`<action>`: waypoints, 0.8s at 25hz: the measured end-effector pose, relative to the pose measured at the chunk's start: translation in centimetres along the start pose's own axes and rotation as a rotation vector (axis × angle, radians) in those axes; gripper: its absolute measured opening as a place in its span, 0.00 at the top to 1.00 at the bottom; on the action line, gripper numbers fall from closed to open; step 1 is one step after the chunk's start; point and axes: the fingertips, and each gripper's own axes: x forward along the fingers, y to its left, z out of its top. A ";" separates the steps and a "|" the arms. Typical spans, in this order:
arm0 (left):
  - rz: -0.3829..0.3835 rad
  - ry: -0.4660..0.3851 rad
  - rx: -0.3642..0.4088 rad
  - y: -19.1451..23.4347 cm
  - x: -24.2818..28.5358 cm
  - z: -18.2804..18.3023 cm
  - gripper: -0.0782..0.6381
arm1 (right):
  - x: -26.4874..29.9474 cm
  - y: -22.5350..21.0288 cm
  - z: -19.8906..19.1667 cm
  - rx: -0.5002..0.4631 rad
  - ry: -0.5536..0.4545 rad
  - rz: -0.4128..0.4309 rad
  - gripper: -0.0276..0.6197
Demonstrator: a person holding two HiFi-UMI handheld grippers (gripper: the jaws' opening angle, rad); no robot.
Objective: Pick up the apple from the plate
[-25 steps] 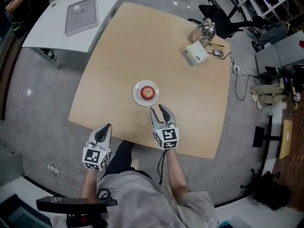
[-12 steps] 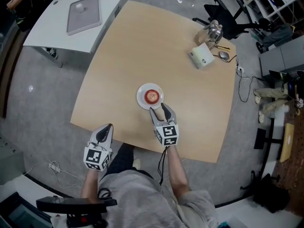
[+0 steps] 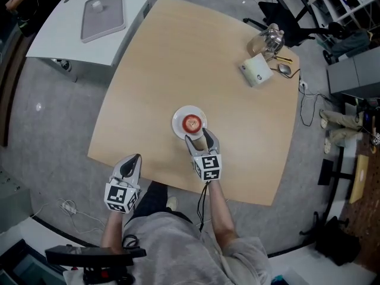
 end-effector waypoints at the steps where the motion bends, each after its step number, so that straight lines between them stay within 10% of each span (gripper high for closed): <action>1: 0.000 0.003 -0.001 0.1 0.1 -0.1 0.86 | 0.2 -0.1 -0.1 0.001 0.002 -0.002 0.50; 20: 0.007 0.044 -0.017 2.3 2.6 -0.7 0.86 | 3.4 -1.2 -0.4 -0.007 0.018 -0.020 0.31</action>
